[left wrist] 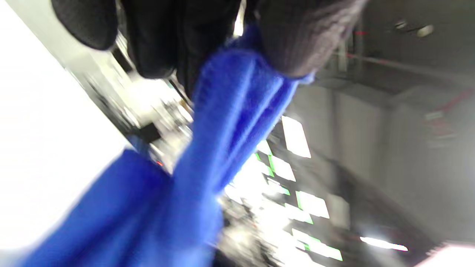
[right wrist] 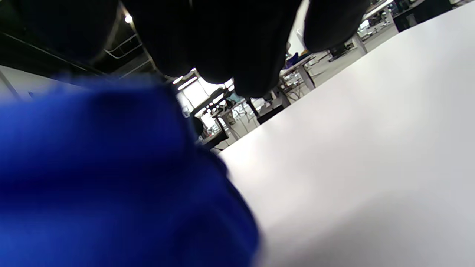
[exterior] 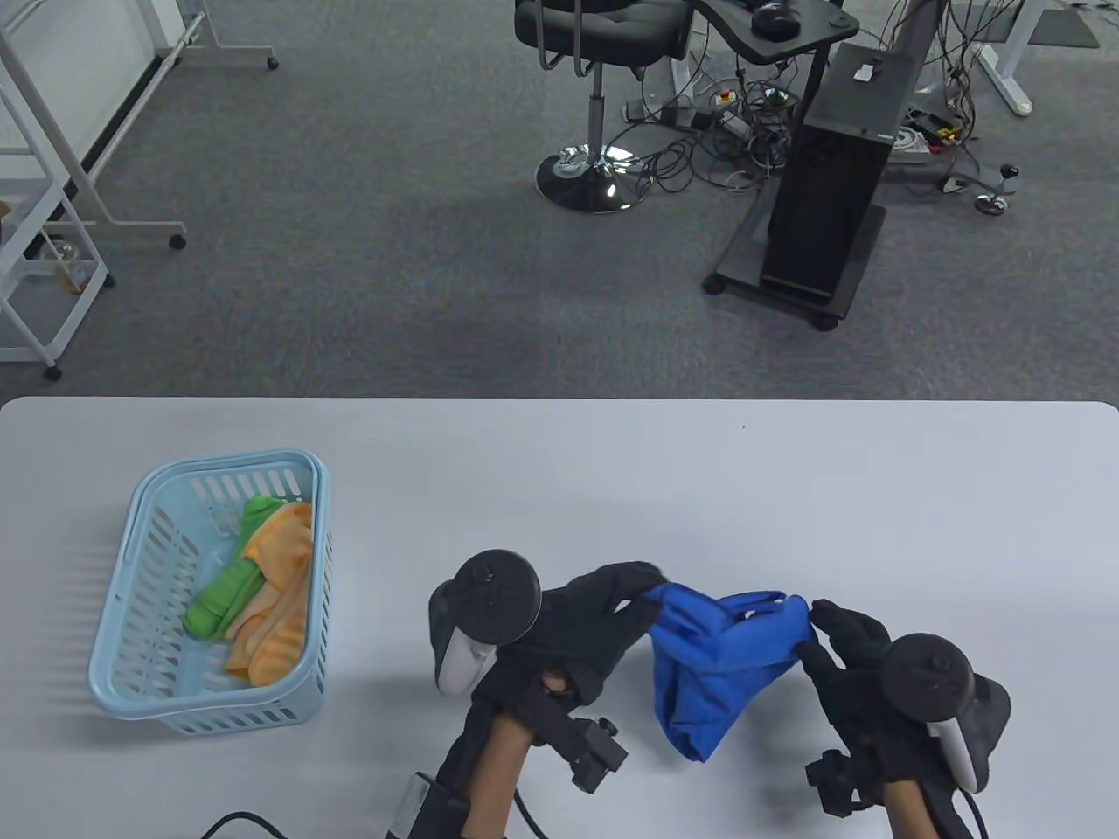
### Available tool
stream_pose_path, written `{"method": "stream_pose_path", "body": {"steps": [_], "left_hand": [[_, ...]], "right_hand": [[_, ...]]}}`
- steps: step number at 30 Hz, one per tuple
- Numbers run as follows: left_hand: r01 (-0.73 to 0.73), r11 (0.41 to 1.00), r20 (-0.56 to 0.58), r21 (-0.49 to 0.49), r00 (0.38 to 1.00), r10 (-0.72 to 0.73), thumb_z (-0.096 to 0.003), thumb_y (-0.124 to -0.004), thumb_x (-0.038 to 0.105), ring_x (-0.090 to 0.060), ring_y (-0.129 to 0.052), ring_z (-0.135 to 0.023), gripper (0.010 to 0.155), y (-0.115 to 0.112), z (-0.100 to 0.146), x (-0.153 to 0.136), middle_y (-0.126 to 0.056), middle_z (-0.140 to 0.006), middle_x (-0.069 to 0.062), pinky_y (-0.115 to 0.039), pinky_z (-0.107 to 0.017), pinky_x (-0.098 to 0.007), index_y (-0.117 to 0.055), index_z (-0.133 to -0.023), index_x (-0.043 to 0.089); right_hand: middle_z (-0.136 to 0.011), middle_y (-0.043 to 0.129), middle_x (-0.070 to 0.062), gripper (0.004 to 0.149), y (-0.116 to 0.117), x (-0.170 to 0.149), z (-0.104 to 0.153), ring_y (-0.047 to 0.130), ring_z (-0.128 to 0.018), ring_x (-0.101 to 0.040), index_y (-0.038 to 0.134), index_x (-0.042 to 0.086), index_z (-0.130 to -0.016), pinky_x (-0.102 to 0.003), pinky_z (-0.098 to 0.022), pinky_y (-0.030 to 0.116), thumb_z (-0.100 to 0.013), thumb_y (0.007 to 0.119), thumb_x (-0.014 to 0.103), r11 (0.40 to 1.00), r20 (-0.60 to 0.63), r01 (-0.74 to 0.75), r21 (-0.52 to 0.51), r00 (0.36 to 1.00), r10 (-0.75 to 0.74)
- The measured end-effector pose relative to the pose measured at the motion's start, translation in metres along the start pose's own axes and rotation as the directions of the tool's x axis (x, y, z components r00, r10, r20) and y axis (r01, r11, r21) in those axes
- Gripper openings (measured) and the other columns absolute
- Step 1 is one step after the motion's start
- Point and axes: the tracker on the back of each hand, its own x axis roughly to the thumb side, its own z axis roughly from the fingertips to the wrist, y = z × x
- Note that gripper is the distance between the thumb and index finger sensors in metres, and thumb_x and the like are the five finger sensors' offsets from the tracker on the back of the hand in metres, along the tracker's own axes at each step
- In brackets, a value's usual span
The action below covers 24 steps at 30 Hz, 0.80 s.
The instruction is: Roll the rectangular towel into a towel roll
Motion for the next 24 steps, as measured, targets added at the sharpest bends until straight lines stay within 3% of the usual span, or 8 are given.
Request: {"method": "stream_pose_path", "body": {"steps": [3, 7, 14, 18, 20, 22, 23, 24], "left_hand": [[0.187, 0.982, -0.159, -0.003, 0.970, -0.185, -0.0425, -0.080, 0.047, -0.047, -0.089, -0.084, 0.048, -0.004, 0.024, -0.046, -0.100, -0.085, -0.019, -0.068, -0.058, -0.065, -0.098, -0.074, 0.015], [0.276, 0.960, -0.285, 0.038, 0.924, -0.255, -0.0420, -0.080, 0.048, -0.047, -0.092, -0.080, 0.051, -0.006, 0.045, -0.086, -0.103, -0.081, -0.019, -0.070, -0.056, -0.065, -0.102, -0.069, 0.012], [0.216, 0.976, -0.307, 0.038, 0.932, -0.194, -0.0423, -0.077, 0.049, -0.044, -0.094, -0.079, 0.051, -0.011, 0.050, -0.090, -0.105, -0.078, -0.016, -0.071, -0.056, -0.063, -0.101, -0.064, 0.010], [-0.154, 0.987, -0.273, 0.054, 0.948, 0.163, -0.0427, -0.076, 0.050, -0.041, -0.098, -0.074, 0.051, -0.023, 0.048, -0.086, -0.109, -0.070, -0.016, -0.074, -0.054, -0.061, -0.101, -0.066, 0.011], [-0.400, 0.916, -0.206, -0.034, 0.899, 0.385, -0.0430, -0.077, 0.048, -0.044, -0.097, -0.075, 0.051, -0.040, 0.044, -0.085, -0.108, -0.072, -0.018, -0.073, -0.054, -0.063, -0.100, -0.071, 0.013], [-0.584, 0.782, -0.161, -0.216, 0.811, 0.562, -0.0440, -0.077, 0.048, -0.046, -0.091, -0.081, 0.052, -0.061, 0.039, -0.078, -0.103, -0.080, -0.019, -0.069, -0.057, -0.065, -0.097, -0.081, 0.017], [-0.616, 0.729, -0.157, -0.298, 0.785, 0.599, -0.0444, -0.076, 0.050, -0.047, -0.086, -0.086, 0.055, -0.068, 0.037, -0.073, -0.099, -0.087, -0.020, -0.066, -0.058, -0.066, -0.093, -0.087, 0.021], [-0.619, 0.712, -0.137, -0.332, 0.778, 0.613, -0.0445, -0.075, 0.054, -0.049, -0.083, -0.088, 0.060, -0.072, 0.036, -0.069, -0.095, -0.091, -0.022, -0.064, -0.059, -0.067, -0.089, -0.093, 0.021]], "right_hand": [[-0.092, 0.071, -0.010, 0.068, 0.010, 0.000, -0.003, 0.084, -0.080, -0.030, 0.074, 0.020, -0.093, -0.061, -0.065, 0.058, -0.032, 0.075, 0.049, 0.998, -0.002, -0.019, 0.052, 1.000, 0.019], [-0.096, 0.066, -0.010, 0.070, 0.040, 0.012, 0.000, 0.079, -0.084, -0.032, 0.070, 0.020, -0.096, -0.063, -0.066, 0.055, -0.032, 0.076, 0.049, 0.967, 0.060, -0.154, 0.204, 0.988, 0.145], [-0.102, 0.051, -0.009, 0.075, 0.077, 0.035, 0.014, 0.061, -0.095, -0.035, 0.062, 0.025, -0.099, -0.065, -0.069, 0.045, -0.030, 0.077, 0.051, 0.915, 0.202, -0.287, 0.283, 0.951, 0.236], [-0.102, 0.052, -0.008, 0.082, 0.074, 0.055, 0.024, 0.060, -0.096, -0.034, 0.058, 0.023, -0.100, -0.066, -0.070, 0.042, -0.027, 0.078, 0.055, 0.939, 0.286, -0.168, 0.301, 0.955, 0.079], [-0.105, 0.043, -0.010, 0.096, 0.081, 0.063, 0.032, 0.050, -0.099, -0.037, 0.047, 0.020, -0.104, -0.069, -0.070, 0.034, -0.025, 0.079, 0.061, 0.907, 0.304, -0.091, 0.410, 0.952, -0.041], [-0.107, 0.037, -0.010, 0.106, 0.090, 0.070, 0.037, 0.042, -0.102, -0.039, 0.037, 0.019, -0.107, -0.071, -0.069, 0.029, -0.021, 0.080, 0.065, 0.874, 0.317, -0.087, 0.479, 0.945, -0.080], [-0.107, 0.038, -0.010, 0.104, 0.093, 0.072, 0.038, 0.042, -0.101, -0.039, 0.040, 0.020, -0.106, -0.071, -0.069, 0.029, -0.021, 0.080, 0.064, 0.874, 0.322, -0.091, 0.477, 0.943, -0.077], [-0.104, 0.047, -0.008, 0.085, 0.094, 0.074, 0.037, 0.049, -0.100, -0.037, 0.057, 0.025, -0.101, -0.070, -0.069, 0.031, -0.026, 0.080, 0.058, 0.896, 0.323, -0.092, 0.435, 0.945, -0.060]]}}
